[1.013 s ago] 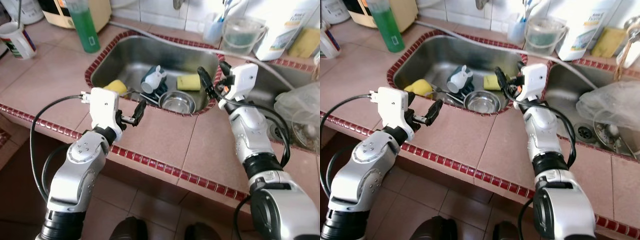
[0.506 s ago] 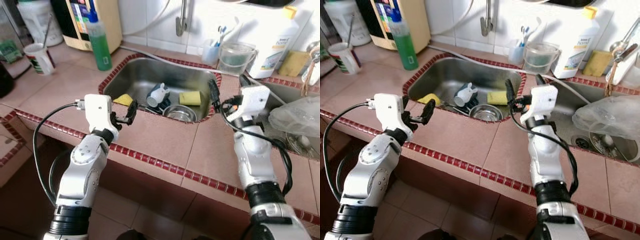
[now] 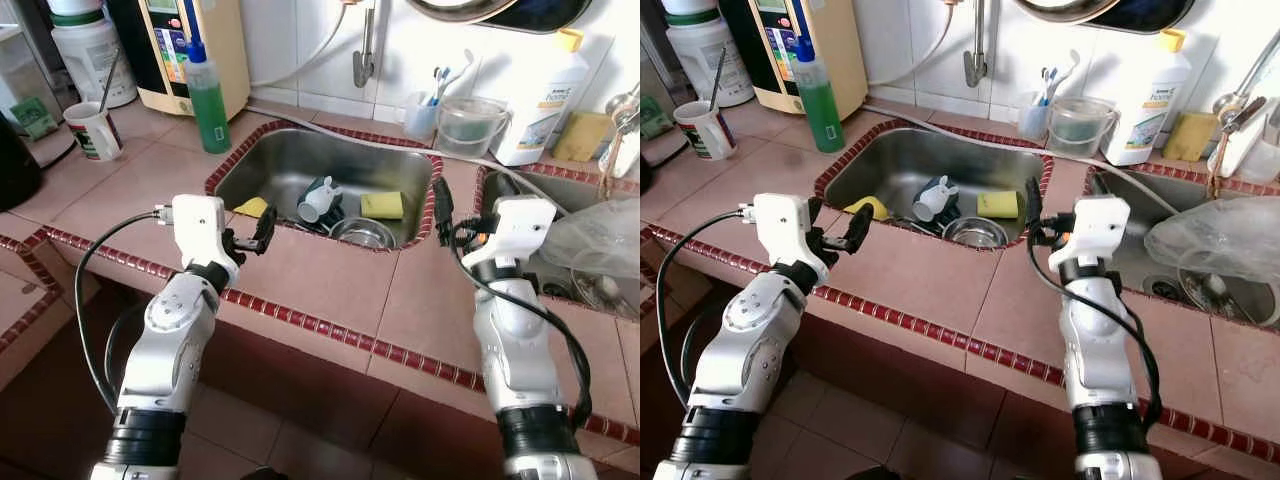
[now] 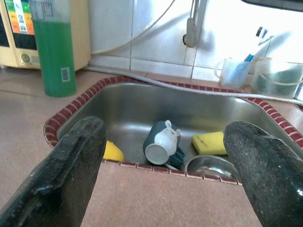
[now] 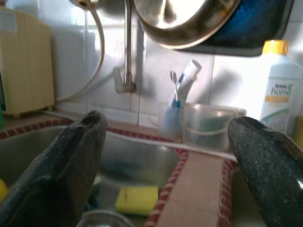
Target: Kitchen organization
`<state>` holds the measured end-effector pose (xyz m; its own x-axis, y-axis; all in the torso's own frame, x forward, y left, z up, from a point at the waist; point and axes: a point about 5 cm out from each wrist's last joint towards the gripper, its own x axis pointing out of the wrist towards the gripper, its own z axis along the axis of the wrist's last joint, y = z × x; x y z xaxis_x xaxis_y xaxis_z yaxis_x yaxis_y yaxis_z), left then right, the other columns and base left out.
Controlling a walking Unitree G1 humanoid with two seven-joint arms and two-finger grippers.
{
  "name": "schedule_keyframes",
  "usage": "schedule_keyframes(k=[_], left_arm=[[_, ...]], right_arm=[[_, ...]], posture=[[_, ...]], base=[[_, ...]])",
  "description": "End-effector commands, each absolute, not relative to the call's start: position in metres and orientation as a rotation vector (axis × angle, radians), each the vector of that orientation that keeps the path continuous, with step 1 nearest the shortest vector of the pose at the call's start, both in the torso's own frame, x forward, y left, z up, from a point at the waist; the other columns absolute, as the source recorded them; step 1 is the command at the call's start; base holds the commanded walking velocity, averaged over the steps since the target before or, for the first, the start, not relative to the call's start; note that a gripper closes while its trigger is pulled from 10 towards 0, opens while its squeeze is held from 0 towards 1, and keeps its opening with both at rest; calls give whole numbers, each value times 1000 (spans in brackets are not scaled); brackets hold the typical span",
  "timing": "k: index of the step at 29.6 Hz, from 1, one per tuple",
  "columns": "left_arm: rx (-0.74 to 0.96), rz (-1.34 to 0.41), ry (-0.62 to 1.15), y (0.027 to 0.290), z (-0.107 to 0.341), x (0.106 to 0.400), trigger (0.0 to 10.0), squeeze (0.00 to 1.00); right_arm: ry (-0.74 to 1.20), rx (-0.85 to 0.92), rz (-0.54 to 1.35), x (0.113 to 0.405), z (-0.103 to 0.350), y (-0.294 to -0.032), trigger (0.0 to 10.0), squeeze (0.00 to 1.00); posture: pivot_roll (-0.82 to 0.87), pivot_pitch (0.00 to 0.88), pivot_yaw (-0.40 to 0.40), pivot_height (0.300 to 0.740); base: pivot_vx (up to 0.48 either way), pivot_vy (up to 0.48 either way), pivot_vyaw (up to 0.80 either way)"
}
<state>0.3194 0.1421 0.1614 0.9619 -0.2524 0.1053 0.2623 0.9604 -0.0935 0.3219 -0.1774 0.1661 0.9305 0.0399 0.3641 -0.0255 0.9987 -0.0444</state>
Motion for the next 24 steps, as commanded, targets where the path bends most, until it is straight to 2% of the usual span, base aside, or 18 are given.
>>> schedule_keyframes(k=[1,24], left_arm=[[-111,-258,-96,145,159,316,10000,0],[-66,-294,-106,150,147,298,10000,0]], right_arm=[[-374,-45,36,318,167,-175,10000,0],[-282,7,71,290,144,-158,10000,0]], posture=[[-114,5,42,711],[-130,0,37,711]], base=[[0,0,0],[0,0,0]])
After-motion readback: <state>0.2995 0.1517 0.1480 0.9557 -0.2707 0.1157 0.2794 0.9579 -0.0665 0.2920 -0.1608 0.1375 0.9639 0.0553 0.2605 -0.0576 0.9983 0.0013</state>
